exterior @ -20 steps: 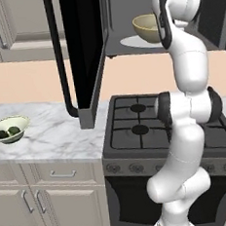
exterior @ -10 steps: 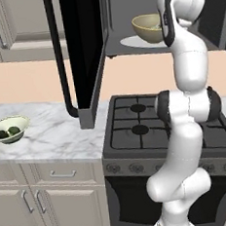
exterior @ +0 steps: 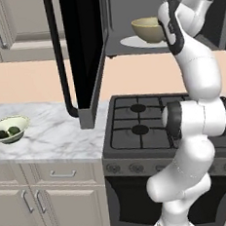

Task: Place the bowl containing the garlic and shrimp in the microwave. Close the microwave door and press the start button to microwave the meal.

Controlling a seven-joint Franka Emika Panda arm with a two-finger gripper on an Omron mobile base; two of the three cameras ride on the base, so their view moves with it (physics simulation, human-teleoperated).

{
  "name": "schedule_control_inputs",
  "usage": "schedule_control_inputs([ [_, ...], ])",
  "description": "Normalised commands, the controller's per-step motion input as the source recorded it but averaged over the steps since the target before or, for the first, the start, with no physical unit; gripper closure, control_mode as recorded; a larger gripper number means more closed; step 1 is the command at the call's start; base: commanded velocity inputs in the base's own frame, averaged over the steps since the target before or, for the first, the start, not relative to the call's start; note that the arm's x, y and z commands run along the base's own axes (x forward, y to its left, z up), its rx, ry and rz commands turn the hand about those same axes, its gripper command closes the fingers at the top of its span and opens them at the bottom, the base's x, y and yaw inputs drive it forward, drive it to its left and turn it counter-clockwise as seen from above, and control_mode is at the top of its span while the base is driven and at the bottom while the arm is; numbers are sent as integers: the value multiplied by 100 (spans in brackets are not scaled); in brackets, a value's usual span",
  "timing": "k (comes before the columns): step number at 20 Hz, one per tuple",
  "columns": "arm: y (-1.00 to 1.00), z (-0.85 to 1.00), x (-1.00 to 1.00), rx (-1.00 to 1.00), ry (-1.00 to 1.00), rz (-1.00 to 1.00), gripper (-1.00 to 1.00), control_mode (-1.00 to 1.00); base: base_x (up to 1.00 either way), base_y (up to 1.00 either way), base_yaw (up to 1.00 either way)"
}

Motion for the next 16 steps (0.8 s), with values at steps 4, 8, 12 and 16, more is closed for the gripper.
schedule_control_inputs([
  [4, -2, 51, -42, 0, -24, -1, -100, -100, 0, 0, 0],
  [8, -11, 82, -86, -1, -6, 0, -100, -100, 0, 0, 0],
  [12, -28, 61, -100, -12, 1, 2, -100, -100, 0, 0, 0],
  [16, -1, 9, -100, -29, 11, 10, -100, -100, 0, 0, 0],
])
